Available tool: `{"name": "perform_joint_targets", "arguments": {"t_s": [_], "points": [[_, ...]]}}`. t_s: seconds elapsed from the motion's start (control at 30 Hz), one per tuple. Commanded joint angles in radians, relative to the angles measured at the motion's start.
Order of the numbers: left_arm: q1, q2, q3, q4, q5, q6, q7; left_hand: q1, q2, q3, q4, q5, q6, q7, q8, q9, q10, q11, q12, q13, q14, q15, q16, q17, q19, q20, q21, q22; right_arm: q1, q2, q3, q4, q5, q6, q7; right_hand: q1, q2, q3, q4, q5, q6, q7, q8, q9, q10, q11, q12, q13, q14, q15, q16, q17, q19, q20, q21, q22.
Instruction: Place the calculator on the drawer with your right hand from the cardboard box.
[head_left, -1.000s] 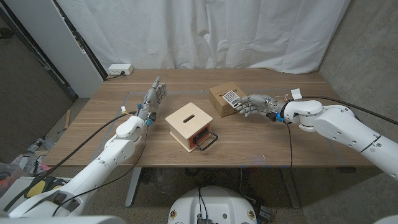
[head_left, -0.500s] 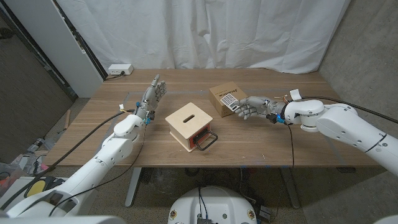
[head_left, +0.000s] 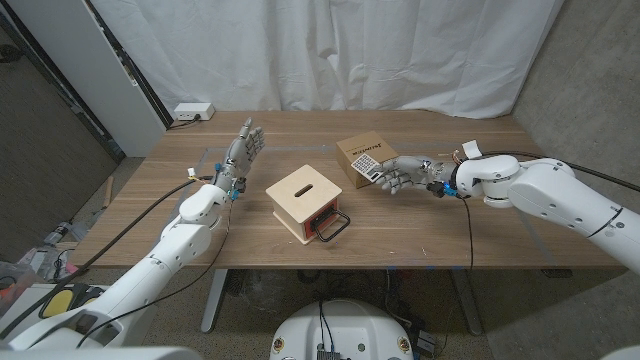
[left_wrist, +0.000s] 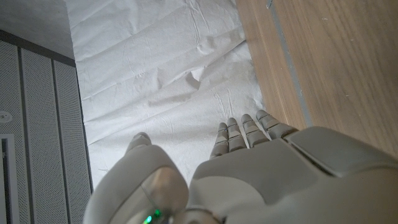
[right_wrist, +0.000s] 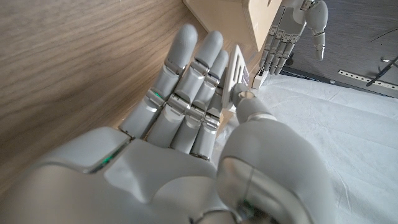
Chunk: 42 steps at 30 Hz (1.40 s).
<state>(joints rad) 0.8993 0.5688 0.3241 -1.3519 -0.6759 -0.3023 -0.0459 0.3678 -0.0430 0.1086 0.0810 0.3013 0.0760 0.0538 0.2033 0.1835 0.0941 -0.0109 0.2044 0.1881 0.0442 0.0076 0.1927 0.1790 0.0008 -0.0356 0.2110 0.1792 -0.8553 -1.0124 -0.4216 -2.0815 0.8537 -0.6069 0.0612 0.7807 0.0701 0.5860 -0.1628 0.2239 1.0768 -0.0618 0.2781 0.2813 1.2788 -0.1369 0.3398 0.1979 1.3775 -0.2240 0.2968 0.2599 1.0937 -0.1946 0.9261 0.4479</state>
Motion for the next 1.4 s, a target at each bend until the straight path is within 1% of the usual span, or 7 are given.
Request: {"name": "perform_joint_targets", "arguments": {"t_s": [0.03,0.1,0.3,0.47,0.7,0.97,1.4], "points": [[-0.001,-0.004,-0.003,-0.005,-0.001,-0.021,-0.005,0.003,0.011,-0.005,-0.001,0.001,0.014,0.000,-0.001,0.005,0.005,0.003,0.001,0.002,0.009,-0.001,0.000,0.005,0.008,-0.008,-0.003,0.001,0.018,-0.007,-0.020,0.001,0.005,0.009,0.047,0.027,0.025,0.013,0.002,0.004,0.002,0.003,0.003,0.003,0.001,0.002,-0.001,0.006,0.006,0.000,0.007,0.000,-0.005,-0.022,0.007,0.007],[0.000,-0.004,-0.003,-0.009,0.000,-0.019,-0.002,0.003,0.012,-0.006,-0.001,0.001,0.015,0.000,-0.001,0.005,0.005,0.003,0.001,0.002,0.010,-0.001,0.000,0.005,0.007,-0.007,-0.004,0.001,0.019,-0.008,-0.021,0.002,0.005,0.010,0.052,0.027,0.025,0.013,0.002,0.005,0.001,0.003,0.002,0.004,0.000,0.002,-0.001,0.006,0.006,0.000,0.008,0.000,-0.005,-0.022,0.008,0.008],[0.039,0.009,-0.009,-0.080,0.003,0.002,0.040,0.004,0.012,-0.007,-0.001,0.000,0.016,0.000,-0.001,0.005,0.008,0.007,0.002,0.002,0.011,-0.001,0.001,0.005,0.008,-0.007,-0.004,0.001,0.039,-0.012,-0.027,0.008,0.019,-0.007,0.086,0.026,0.024,0.017,0.002,0.006,0.005,0.004,0.002,0.006,-0.001,0.005,-0.002,0.007,0.005,0.000,0.010,-0.001,-0.007,-0.022,0.013,0.012],[0.047,0.019,-0.013,-0.096,-0.006,0.013,0.036,0.004,0.013,-0.008,-0.001,0.000,0.017,0.000,0.000,0.005,0.011,0.004,0.003,0.002,0.012,-0.001,0.001,0.005,0.009,-0.008,-0.004,0.001,0.066,-0.008,-0.042,0.003,0.014,-0.026,0.107,0.026,0.024,0.018,0.003,0.007,0.005,0.005,0.000,0.006,-0.001,0.004,-0.003,0.008,0.006,0.000,0.012,-0.001,-0.008,-0.022,0.016,0.014],[-0.002,0.010,-0.001,-0.062,-0.021,0.010,-0.029,0.005,0.014,-0.009,-0.001,-0.001,0.020,0.000,0.000,0.005,0.012,0.007,0.003,0.002,0.014,-0.002,0.001,0.005,0.011,-0.008,-0.004,0.001,0.038,-0.031,-0.015,-0.046,0.030,-0.023,0.078,0.026,0.024,0.020,0.003,0.008,0.003,0.003,-0.001,0.008,0.000,0.004,-0.003,0.009,0.007,0.000,0.014,-0.002,-0.009,-0.022,0.019,0.018],[-0.011,0.015,0.003,-0.057,-0.025,0.013,-0.054,0.006,0.014,-0.010,-0.001,-0.001,0.022,0.001,0.000,0.005,0.012,0.002,0.002,0.002,0.015,-0.001,0.001,0.005,0.012,-0.009,-0.004,0.001,0.022,-0.037,-0.011,-0.071,0.043,-0.030,0.057,0.026,0.023,0.023,0.002,0.009,0.003,0.003,-0.002,0.009,0.000,0.004,-0.002,0.011,0.008,-0.001,0.016,-0.003,-0.010,-0.022,0.022,0.021],[-0.021,0.017,0.001,-0.025,-0.034,0.003,-0.087,0.007,0.015,-0.013,-0.001,-0.002,0.024,0.000,0.000,0.005,0.014,0.005,0.002,0.002,0.017,0.000,0.000,0.005,0.012,-0.008,-0.005,0.001,0.056,0.004,-0.050,-0.053,0.058,-0.080,0.047,0.024,0.022,0.026,0.003,0.011,0.004,0.002,-0.004,0.012,-0.002,0.002,-0.004,0.012,0.005,0.000,0.017,-0.005,-0.014,-0.022,0.028,0.027]]}}
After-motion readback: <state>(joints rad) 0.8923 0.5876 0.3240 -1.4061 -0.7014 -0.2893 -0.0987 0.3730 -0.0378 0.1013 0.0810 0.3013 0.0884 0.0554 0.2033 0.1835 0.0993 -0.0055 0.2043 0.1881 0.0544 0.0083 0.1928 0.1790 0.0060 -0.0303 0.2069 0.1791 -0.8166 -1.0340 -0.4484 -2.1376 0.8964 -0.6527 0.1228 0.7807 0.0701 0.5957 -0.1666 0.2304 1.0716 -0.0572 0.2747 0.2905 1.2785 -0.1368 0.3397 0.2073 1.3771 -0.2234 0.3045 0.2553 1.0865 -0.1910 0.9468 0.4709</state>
